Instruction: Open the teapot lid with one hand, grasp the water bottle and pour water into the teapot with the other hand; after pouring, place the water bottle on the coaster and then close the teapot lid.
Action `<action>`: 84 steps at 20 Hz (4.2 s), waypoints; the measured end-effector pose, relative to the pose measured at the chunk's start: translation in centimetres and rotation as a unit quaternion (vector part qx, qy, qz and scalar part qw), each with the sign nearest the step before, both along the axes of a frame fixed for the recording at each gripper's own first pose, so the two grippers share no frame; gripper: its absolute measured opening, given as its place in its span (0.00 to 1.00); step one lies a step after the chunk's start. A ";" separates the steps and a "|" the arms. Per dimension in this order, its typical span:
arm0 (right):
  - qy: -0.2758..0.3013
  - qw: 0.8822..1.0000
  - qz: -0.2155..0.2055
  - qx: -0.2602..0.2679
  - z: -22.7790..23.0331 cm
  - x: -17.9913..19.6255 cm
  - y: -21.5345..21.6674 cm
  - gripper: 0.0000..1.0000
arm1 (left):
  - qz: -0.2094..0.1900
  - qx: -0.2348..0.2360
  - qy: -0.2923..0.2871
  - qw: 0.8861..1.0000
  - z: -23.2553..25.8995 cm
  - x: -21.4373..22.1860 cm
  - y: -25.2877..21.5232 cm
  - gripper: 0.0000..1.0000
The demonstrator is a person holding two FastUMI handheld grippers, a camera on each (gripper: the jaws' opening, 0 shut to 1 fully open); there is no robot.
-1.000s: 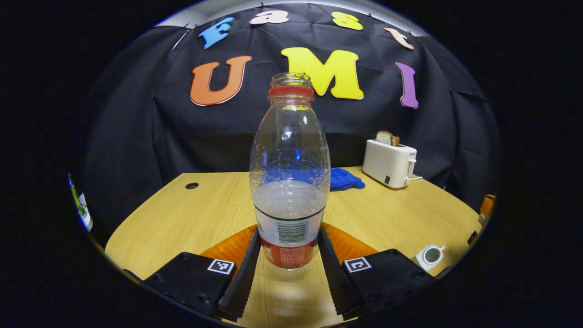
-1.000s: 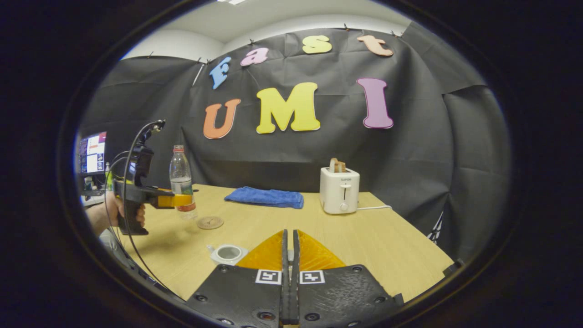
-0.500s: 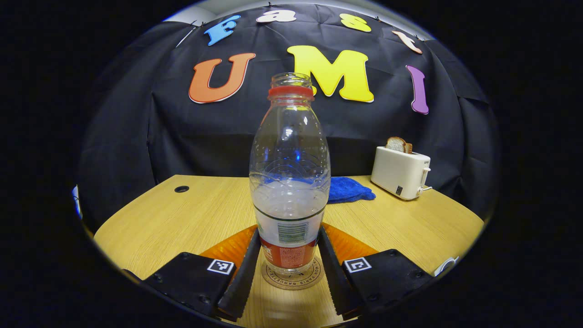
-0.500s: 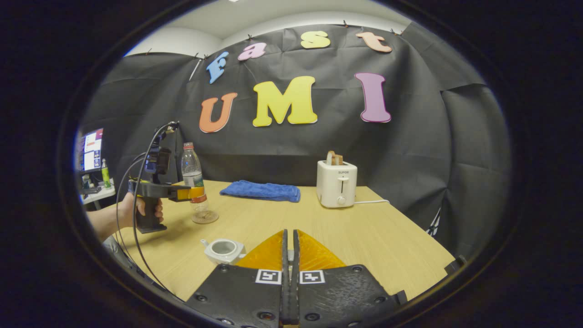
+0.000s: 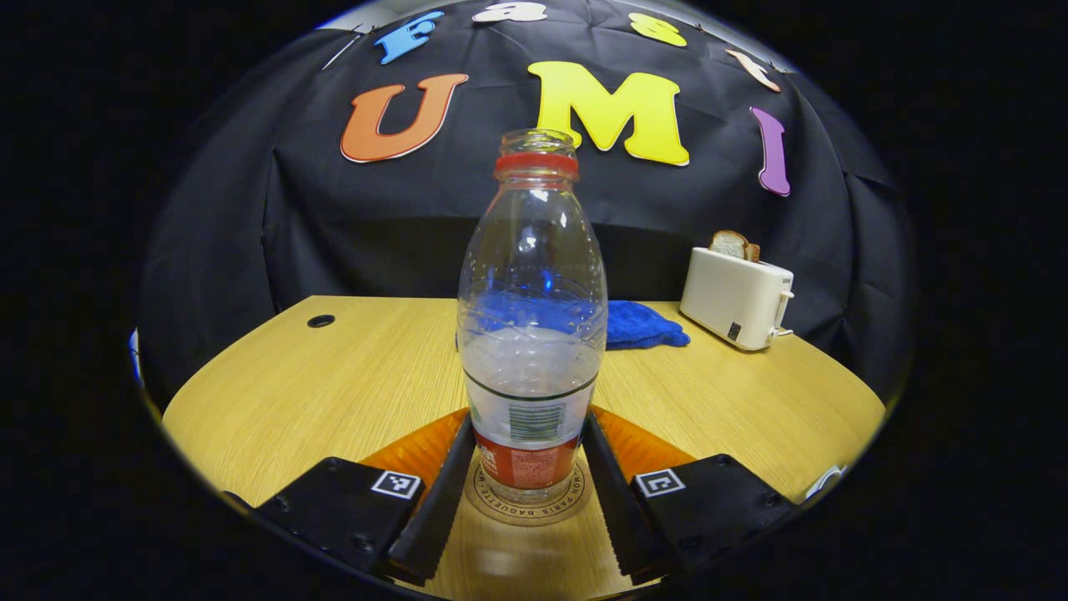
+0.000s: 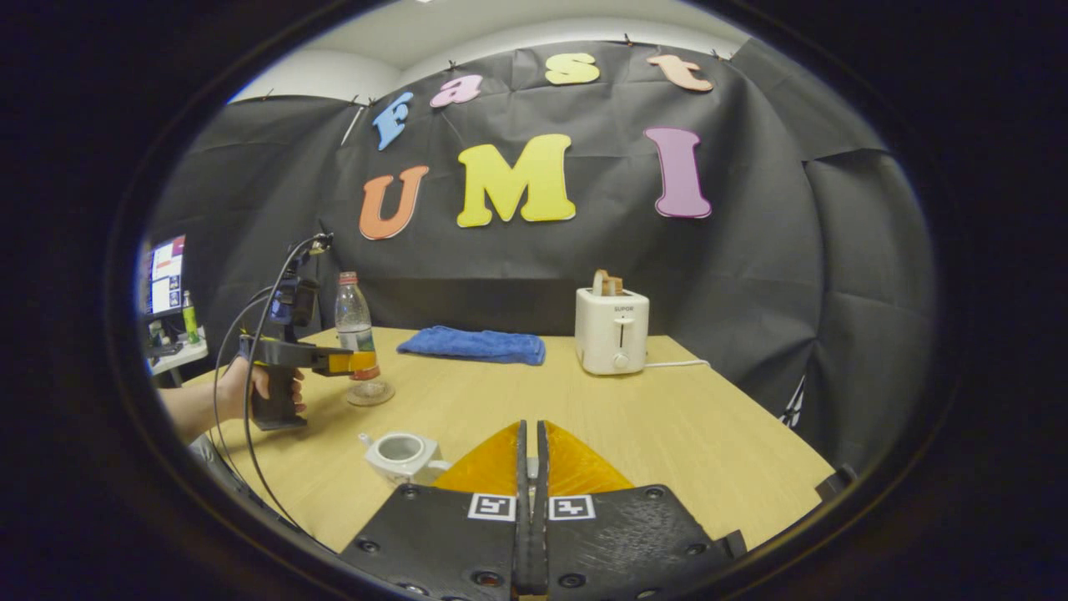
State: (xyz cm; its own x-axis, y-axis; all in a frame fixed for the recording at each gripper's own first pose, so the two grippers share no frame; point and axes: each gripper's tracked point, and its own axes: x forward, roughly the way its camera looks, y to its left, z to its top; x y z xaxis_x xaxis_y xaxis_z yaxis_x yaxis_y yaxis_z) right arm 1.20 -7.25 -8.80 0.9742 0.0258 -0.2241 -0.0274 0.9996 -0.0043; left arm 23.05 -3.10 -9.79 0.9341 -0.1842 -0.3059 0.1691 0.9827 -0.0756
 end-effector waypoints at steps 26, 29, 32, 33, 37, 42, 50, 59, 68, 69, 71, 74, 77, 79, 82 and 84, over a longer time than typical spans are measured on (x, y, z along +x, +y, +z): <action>-0.012 0.990 0.143 0.009 -0.3 5.1 12.8 0.00 | 0.055 0.008 0.027 0.998 1.2 -15.7 7.8 0.98; -0.005 0.988 0.156 0.008 -1.4 5.5 13.7 0.00 | 0.082 -0.009 0.003 0.997 2.6 -18.6 9.7 0.98; -0.004 0.988 0.154 -0.003 -2.3 6.0 13.4 0.00 | 0.110 -0.003 -0.011 0.994 3.0 -20.8 11.9 0.98; -0.002 0.988 0.156 -0.003 -2.6 6.2 13.4 0.00 | 0.119 0.003 -0.015 0.993 3.0 -21.4 12.7 0.98; -0.001 0.988 0.152 -0.011 -3.5 6.6 13.1 0.00 | 0.139 -0.004 -0.016 0.990 2.6 -22.7 14.0 0.98; -0.004 0.989 0.150 -0.007 -3.7 6.7 13.0 0.00 | 0.150 -0.003 -0.016 0.989 2.4 -23.3 14.8 0.98; -0.012 0.989 0.146 0.002 -3.8 6.5 12.9 0.00 | 0.144 0.002 -0.028 0.989 3.1 -23.4 14.4 0.97; -0.005 0.990 0.139 0.015 -4.8 6.6 12.8 0.00 | 0.139 0.008 -0.032 0.990 3.2 -23.6 13.9 0.97; -0.047 0.994 0.093 0.013 0.6 5.8 10.7 0.86 | 0.142 0.014 -0.067 0.988 6.4 -23.7 12.0 0.98; -0.061 0.994 0.085 0.016 1.8 5.4 10.1 0.97 | 0.136 0.014 -0.079 0.987 7.3 -23.6 11.1 0.98; -0.085 0.994 0.067 0.017 4.4 4.5 9.0 0.97 | 0.121 0.010 -0.107 0.987 9.2 -23.4 8.9 0.97; -0.113 0.993 0.040 0.020 7.5 2.3 7.2 0.97 | 0.088 0.000 -0.131 0.987 10.9 -22.9 4.6 0.97; -0.118 0.992 0.021 0.028 8.5 0.4 6.3 0.94 | 0.050 -0.005 -0.147 0.988 12.2 -22.9 0.6 0.97; -0.114 0.993 0.008 0.026 8.4 -0.5 5.7 0.94 | 0.046 0.014 -0.166 0.985 13.3 -23.0 0.0 0.97; -0.106 0.994 -0.013 0.028 8.2 -1.6 5.2 0.93 | 0.048 0.021 -0.188 0.981 14.4 -23.1 -0.3 0.97; -0.101 0.994 -0.019 0.023 8.1 -2.1 5.6 0.93 | 0.050 0.026 -0.186 0.981 14.7 -23.4 0.1 0.97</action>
State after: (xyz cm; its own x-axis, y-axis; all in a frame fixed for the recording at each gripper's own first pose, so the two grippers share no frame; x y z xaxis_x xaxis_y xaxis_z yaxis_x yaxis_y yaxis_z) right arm -0.92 -1.65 -0.70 0.9997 -0.0067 -0.0238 0.0077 0.9991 0.0407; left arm -0.38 -2.96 4.91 0.9955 -0.0794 0.0525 0.0782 0.9966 0.0246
